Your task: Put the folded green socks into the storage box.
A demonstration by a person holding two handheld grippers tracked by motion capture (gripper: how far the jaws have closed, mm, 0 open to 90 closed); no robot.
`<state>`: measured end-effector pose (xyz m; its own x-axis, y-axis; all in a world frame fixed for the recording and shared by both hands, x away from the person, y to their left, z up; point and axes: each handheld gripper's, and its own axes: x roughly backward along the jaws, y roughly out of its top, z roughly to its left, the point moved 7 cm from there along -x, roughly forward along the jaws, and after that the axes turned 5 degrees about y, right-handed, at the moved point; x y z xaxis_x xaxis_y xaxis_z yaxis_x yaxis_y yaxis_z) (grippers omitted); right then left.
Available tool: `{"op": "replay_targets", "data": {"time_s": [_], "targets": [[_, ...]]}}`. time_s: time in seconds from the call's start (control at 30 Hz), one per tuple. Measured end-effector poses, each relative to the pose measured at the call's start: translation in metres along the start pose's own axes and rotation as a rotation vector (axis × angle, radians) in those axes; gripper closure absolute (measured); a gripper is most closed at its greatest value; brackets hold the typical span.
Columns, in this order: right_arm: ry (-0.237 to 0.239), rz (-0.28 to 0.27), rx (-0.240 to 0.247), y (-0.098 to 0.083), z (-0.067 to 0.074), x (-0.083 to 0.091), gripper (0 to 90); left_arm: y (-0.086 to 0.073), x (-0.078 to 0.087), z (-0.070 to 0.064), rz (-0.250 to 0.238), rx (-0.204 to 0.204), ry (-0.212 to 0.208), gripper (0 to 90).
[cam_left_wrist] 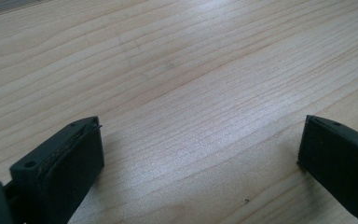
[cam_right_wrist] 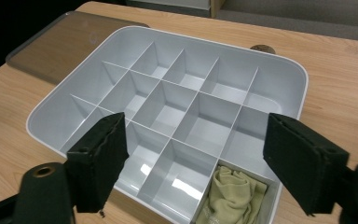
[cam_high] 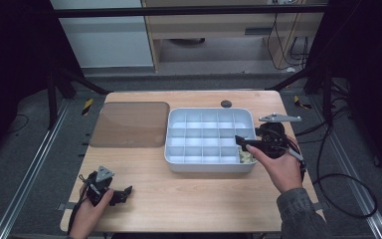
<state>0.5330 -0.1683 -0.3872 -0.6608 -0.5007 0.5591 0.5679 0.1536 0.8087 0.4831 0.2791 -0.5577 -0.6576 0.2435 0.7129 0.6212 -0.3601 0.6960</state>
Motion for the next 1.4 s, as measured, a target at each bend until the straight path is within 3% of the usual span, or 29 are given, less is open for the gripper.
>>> {"op": "replay_targets", "data": {"time_s": [0.2,0.5,0.67,0.93,1.4], "targets": [[0.005,-0.012,0.021,-0.004,0.000,0.005,9.0,0.000,0.000,0.000,0.001,0.002,0.001,0.0],[0.005,-0.052,0.039,-0.015,-0.003,0.015,8.4,0.000,-0.001,-0.001,-0.007,0.005,0.000,0.0],[-0.029,-0.058,0.049,-0.034,-0.001,0.017,12.2,0.000,-0.001,-0.001,-0.008,0.004,0.000,0.0],[-0.039,-0.068,0.076,-0.069,0.002,0.018,11.4,0.000,0.000,-0.001,-0.007,0.003,0.000,0.0],[-0.117,0.005,0.196,-0.110,-0.010,0.010,8.2,0.000,0.000,-0.001,-0.010,0.000,0.002,0.0]]}}
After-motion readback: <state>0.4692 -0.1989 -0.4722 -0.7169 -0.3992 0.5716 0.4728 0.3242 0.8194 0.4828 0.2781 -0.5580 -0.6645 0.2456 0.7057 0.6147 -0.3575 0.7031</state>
